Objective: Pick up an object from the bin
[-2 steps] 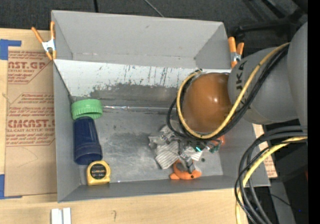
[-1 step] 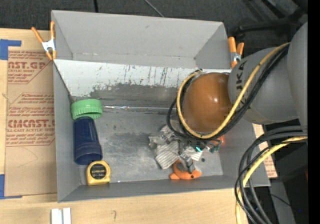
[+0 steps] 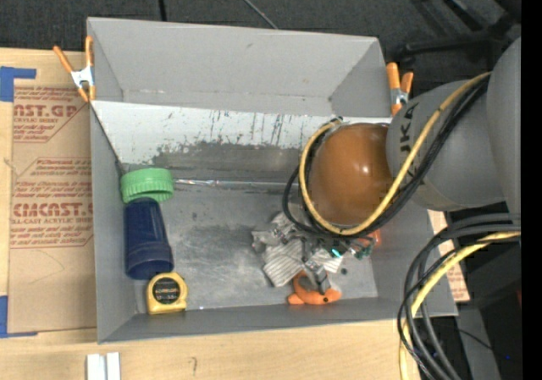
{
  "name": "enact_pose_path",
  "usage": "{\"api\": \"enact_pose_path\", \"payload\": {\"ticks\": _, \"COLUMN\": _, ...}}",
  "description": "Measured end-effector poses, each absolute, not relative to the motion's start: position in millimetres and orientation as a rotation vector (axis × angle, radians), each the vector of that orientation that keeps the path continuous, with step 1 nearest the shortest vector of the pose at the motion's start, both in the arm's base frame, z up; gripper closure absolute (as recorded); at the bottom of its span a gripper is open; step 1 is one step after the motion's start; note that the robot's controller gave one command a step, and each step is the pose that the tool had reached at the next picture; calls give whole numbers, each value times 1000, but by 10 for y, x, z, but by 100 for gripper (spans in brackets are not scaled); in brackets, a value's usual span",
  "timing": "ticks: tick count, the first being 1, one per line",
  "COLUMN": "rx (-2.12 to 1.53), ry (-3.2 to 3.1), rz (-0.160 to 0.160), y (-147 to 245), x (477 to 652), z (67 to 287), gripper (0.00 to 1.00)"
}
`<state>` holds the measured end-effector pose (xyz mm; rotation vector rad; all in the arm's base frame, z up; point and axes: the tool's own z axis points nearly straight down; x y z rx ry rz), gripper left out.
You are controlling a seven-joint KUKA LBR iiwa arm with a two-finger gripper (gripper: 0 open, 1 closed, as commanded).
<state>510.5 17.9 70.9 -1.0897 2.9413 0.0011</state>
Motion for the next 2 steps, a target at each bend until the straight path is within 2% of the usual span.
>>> {"api": "enact_pose_path", "payload": {"ticks": 2, "rx": -1090, "ry": 2941, "rz": 1, "y": 179, "x": 5105, "z": 709, "gripper": 0}}
